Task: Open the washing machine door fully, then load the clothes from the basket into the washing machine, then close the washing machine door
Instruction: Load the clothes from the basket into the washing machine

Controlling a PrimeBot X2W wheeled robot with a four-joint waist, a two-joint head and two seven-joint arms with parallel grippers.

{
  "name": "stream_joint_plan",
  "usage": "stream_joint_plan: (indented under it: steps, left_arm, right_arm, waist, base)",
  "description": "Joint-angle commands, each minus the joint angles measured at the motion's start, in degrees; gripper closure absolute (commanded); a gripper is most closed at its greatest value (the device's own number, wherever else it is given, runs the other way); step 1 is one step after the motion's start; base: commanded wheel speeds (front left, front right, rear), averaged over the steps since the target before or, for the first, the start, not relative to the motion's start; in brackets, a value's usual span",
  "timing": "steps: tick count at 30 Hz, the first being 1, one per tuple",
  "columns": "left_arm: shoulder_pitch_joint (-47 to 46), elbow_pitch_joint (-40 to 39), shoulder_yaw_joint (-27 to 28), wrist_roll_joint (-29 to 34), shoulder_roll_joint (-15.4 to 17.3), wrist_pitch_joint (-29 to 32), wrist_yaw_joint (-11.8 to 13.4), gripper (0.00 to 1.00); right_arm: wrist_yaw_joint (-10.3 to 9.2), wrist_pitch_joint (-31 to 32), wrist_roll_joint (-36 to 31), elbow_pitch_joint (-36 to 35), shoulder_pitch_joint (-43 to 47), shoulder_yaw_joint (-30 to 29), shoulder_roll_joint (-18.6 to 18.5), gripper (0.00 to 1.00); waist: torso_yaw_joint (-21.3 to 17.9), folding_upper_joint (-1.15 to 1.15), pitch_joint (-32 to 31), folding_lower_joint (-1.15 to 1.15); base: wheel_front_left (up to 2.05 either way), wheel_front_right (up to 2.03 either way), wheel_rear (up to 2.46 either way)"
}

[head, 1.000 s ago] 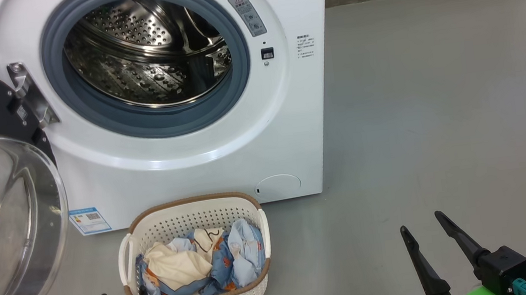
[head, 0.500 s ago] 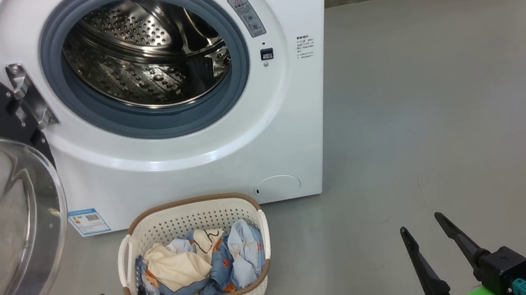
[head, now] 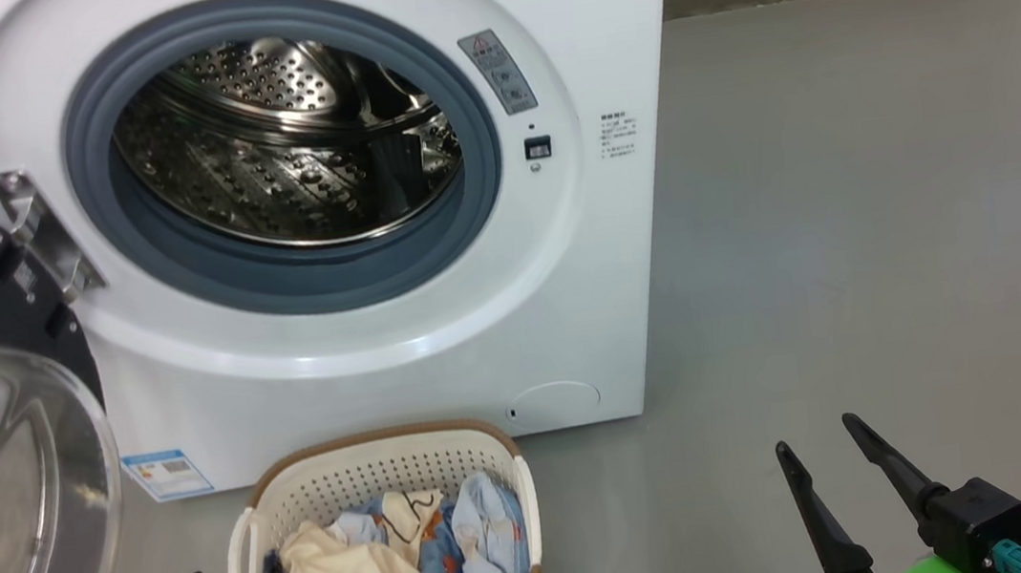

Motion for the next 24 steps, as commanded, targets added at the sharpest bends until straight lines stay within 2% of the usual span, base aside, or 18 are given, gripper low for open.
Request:
stream_joint_plan:
  steps: [1,8,24]
  left_arm:
    - [-1.97,-1.56,1.81,0.17,0.68,-0.48,0.52,0.00]
    - [-1.99,-1.66,1.80,-0.12,0.83,-0.61,0.73,0.00]
    - [-2.13,-1.59,1.30,-0.72,1.04,-1.07,1.07,0.00]
  right_arm:
    - [0.35,-0.18,0.12,-1.41,-1.30,1.48,-0.17,0.00]
    - [0.35,-0.24,0.20,-1.28,-1.50,1.71,-0.17,0.00]
    - [0.35,-0.33,0.02,-1.08,-1.71,1.57,-0.17,0.00]
  waist:
    - [0.05,0.00,0.04,0.00]
    - [0.04,0.00,0.25,0.00]
    - [0.33,0.00,0.70,0.00]
  base:
    - [1.00,-1.00,0.00]
    - [0.55,-0.55,0.00]
    - [0.00,0.00,0.00]
